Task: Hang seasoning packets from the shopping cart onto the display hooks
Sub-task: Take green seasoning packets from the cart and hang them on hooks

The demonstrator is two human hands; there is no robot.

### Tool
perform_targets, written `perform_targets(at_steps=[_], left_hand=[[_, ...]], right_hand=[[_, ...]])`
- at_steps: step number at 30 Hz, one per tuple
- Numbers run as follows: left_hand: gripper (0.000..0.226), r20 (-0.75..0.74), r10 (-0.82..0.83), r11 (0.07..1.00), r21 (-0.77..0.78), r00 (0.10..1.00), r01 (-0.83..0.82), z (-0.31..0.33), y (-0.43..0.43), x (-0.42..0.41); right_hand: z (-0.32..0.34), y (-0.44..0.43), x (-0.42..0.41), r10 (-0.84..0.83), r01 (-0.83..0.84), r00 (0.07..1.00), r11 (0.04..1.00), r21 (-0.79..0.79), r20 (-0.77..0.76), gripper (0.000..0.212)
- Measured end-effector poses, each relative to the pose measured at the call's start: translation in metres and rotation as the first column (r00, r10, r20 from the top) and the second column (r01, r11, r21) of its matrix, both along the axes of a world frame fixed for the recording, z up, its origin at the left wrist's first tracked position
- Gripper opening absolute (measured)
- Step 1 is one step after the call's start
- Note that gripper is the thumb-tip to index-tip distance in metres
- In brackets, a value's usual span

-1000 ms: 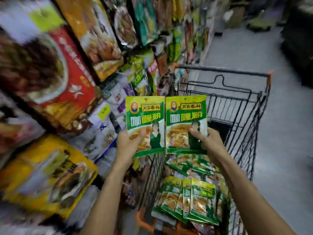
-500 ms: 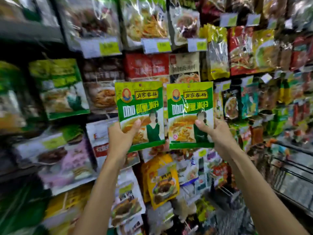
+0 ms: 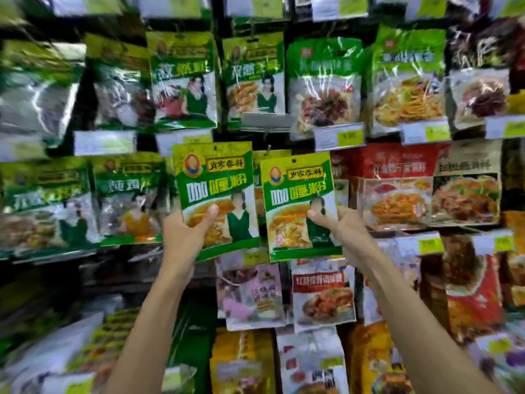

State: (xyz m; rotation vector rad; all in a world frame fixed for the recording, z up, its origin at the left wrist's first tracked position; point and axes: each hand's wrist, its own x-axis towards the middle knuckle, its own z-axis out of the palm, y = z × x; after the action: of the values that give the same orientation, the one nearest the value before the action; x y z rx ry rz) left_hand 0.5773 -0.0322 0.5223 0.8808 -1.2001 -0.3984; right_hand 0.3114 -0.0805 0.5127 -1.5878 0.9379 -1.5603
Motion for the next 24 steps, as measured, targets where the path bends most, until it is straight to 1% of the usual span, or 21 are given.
perform_targets(at_steps=[2,3,5,7,10,11,15,18,21,24], left_hand=[[0.016,0.003,0.010,1.000,-0.018,1.000,-0.010,0.003,-0.003,0.015],[0.015,0.012,0.018,1.000,-0.024,1.000,-0.018,0.004,-0.005,0.021],[0.016,0.018,0.036,0.999,-0.017,0.999,-0.036,0.007,-0.008,0.030],[0.019,0.008,0.053,0.999,-0.004,0.999,-0.053,0.010,-0.013,0.036],[0.021,0.003,0.051,0.999,0.006,0.999,-0.051,0.014,-0.018,0.041],[0.020,0.009,0.051,0.999,0.008,0.999,-0.051,0.015,-0.019,0.041],[0.022,0.008,0.033,0.999,0.010,0.999,-0.033,0.016,-0.023,0.039],[0.023,0.017,0.027,1.000,-0.010,0.999,-0.027,0.017,-0.023,0.036],[0.022,0.020,0.022,1.000,-0.020,1.000,-0.022,0.018,-0.024,0.033],[0.021,0.019,0.023,1.000,-0.021,1.000,-0.023,0.018,-0.023,0.033]], right_hand=[[0.007,-0.011,0.019,0.023,-0.023,1.000,0.999,0.022,0.014,0.013],[0.011,-0.014,0.028,0.027,-0.028,0.999,0.999,0.025,0.033,0.014],[0.021,-0.022,0.040,0.025,-0.026,0.999,0.999,0.026,0.039,0.024],[0.028,-0.027,0.046,0.035,-0.036,0.998,0.999,0.037,0.043,0.027],[0.035,-0.031,0.049,0.030,-0.033,0.998,0.999,0.043,0.057,0.049],[0.035,-0.030,0.048,0.029,-0.031,0.998,0.999,0.033,0.058,0.051],[0.035,-0.036,0.047,0.060,-0.062,0.995,0.998,0.015,0.081,0.041],[0.039,-0.040,0.049,0.070,-0.074,0.993,0.997,0.035,0.093,0.019],[0.045,-0.041,0.052,0.071,-0.074,0.994,0.997,0.031,0.078,0.015],[0.045,-0.038,0.050,0.059,-0.062,0.996,0.997,0.040,0.065,0.021]])
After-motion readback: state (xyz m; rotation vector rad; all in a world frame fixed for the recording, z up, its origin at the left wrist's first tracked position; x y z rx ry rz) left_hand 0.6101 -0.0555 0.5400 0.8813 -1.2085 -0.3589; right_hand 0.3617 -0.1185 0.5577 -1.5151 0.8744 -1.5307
